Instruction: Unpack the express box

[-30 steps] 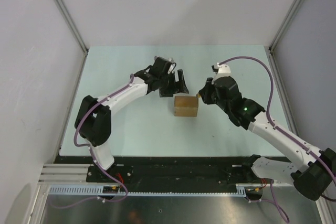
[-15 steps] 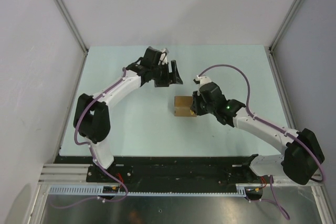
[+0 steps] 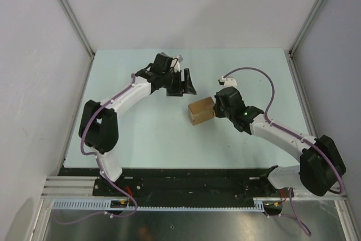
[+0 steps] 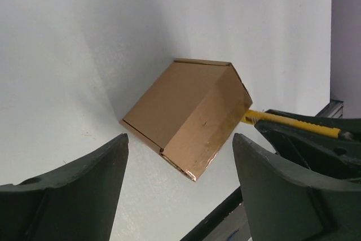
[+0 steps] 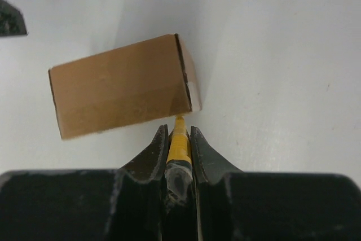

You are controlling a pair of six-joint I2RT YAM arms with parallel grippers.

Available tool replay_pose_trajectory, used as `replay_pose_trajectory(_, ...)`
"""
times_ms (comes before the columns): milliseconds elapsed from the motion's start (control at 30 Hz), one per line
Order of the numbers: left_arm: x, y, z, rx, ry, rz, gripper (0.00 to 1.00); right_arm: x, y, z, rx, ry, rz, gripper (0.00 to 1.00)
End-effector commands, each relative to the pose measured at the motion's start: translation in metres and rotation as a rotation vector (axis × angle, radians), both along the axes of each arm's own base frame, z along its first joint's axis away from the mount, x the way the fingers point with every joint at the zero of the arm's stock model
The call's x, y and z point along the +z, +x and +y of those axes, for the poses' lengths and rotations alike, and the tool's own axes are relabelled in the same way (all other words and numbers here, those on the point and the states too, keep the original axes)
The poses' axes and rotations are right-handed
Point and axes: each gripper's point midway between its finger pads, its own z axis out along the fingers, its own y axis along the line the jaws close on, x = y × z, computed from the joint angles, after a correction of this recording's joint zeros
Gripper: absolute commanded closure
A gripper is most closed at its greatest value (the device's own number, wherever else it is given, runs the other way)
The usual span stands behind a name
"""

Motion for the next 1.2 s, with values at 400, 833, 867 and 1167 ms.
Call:
replay_pose_trajectory(400, -0.020, 0.009, -0.018, -0.102, -0.060, 0.018, 0.20, 0.037, 0.036, 0.009, 0.068, 0.051, -0.193, 1.00)
replay_pose_trajectory(833, -0.025, 0.021, -0.024, -0.137, -0.115, 0.052, 0.27, 0.082, -0.024, 0.061, 0.454, 0.156, -0.251, 1.00)
replay_pose_trajectory(867, -0.027, 0.019, -0.025, -0.142, -0.116, 0.059, 0.30, 0.089, -0.023, 0.067, 0.470, 0.159, -0.277, 1.00)
replay_pose_trajectory(1167, -0.041, 0.008, -0.025, -0.200, -0.125, 0.089, 0.41, 0.082, -0.008, 0.096, 0.542, 0.055, -0.323, 1.00)
